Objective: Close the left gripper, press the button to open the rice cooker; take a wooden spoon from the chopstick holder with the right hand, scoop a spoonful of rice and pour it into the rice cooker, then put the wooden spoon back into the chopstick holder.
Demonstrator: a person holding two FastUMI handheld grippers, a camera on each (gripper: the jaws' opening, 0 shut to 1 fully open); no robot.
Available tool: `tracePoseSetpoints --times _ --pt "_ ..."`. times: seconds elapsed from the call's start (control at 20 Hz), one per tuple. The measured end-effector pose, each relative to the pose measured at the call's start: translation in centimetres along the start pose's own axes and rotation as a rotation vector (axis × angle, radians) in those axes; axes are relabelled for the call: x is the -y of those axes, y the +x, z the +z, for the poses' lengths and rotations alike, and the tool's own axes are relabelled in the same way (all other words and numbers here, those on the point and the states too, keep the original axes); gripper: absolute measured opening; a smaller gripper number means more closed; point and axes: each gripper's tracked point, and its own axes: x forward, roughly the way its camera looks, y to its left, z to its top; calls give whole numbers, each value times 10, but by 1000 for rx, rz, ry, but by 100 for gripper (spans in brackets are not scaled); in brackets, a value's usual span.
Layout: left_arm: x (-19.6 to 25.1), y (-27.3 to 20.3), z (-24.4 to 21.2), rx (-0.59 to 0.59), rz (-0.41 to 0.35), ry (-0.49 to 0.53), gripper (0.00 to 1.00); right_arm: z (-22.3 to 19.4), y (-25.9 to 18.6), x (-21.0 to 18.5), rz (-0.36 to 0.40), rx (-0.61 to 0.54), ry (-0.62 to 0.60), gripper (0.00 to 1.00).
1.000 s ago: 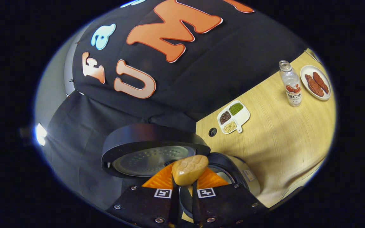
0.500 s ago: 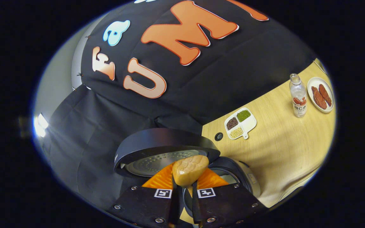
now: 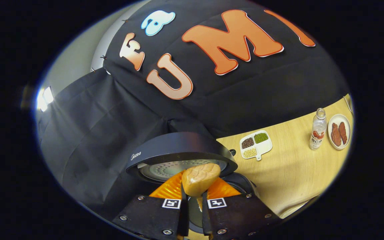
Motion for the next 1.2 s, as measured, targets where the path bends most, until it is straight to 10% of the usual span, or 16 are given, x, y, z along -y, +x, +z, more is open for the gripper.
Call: tracePoseSetpoints --times 1.2 --pt "-7 -5 -3 4 25 22 95 -11 -2 -44 15 80 -755 15"
